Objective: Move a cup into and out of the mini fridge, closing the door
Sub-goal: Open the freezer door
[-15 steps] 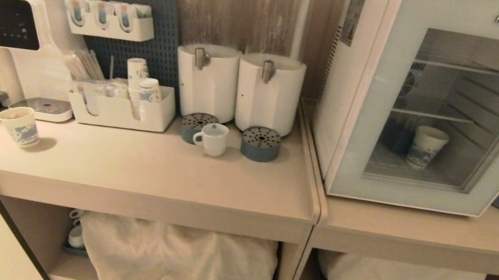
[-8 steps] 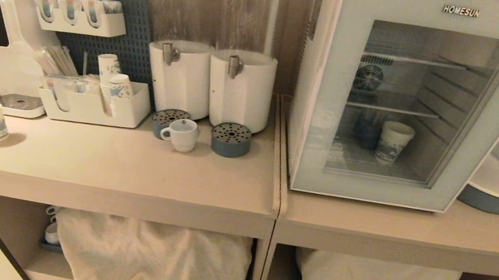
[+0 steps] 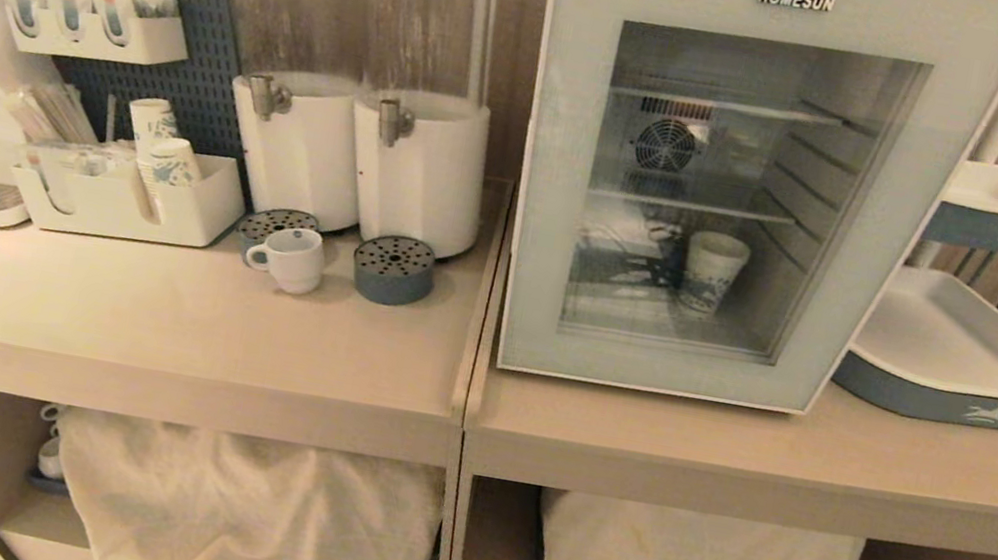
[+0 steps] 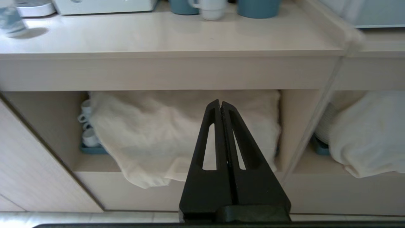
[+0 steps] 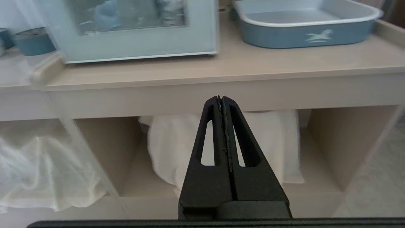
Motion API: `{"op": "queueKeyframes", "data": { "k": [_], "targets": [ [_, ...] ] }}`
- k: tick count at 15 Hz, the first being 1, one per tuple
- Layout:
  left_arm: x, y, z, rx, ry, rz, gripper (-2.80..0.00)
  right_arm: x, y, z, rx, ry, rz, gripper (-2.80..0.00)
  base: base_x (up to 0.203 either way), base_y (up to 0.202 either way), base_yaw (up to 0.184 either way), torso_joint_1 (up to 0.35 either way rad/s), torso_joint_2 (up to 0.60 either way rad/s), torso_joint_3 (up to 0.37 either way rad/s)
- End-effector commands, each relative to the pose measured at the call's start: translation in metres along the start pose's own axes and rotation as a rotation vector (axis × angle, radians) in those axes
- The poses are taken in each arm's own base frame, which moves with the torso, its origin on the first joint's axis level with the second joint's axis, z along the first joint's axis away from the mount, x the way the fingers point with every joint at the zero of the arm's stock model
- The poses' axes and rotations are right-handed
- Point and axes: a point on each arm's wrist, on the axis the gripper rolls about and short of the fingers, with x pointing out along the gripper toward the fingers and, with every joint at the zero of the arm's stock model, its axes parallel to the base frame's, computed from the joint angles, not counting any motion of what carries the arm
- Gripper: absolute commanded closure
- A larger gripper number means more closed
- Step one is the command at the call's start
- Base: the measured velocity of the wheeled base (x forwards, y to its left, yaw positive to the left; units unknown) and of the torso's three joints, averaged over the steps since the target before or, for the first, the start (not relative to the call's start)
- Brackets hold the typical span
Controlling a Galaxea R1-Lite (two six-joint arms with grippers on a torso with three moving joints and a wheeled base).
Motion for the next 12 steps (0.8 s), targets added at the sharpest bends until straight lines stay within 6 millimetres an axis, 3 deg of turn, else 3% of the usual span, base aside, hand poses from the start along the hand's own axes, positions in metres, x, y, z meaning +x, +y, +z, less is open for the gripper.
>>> {"op": "queueKeyframes", "data": {
  "k": [1, 8, 12],
  "targets": [
    [0.0001, 0.0000, 0.0001, 0.000, 0.000, 0.000, 0.00, 0.0010, 0.0000, -0.0043, 0.000, 0.015, -0.001, 0.00, 0.000, -0.194, -0.001, 0.002, 0.00, 0.003],
    [0.0001, 0.0000, 0.0002, -0.002, 0.000, 0.000, 0.00, 0.0010, 0.0000, -0.0043, 0.000, 0.015, -0.001, 0.00, 0.000, -0.189, -0.002, 0.000, 0.00, 0.002],
    [0.0000, 0.0000, 0.0001, -0.002, -0.001, -0.001, 0.00, 0.0010, 0.0000, -0.0043, 0.000, 0.015, -0.001, 0.00, 0.000, -0.052, -0.001, 0.000, 0.00, 0.001]
  ]
}}
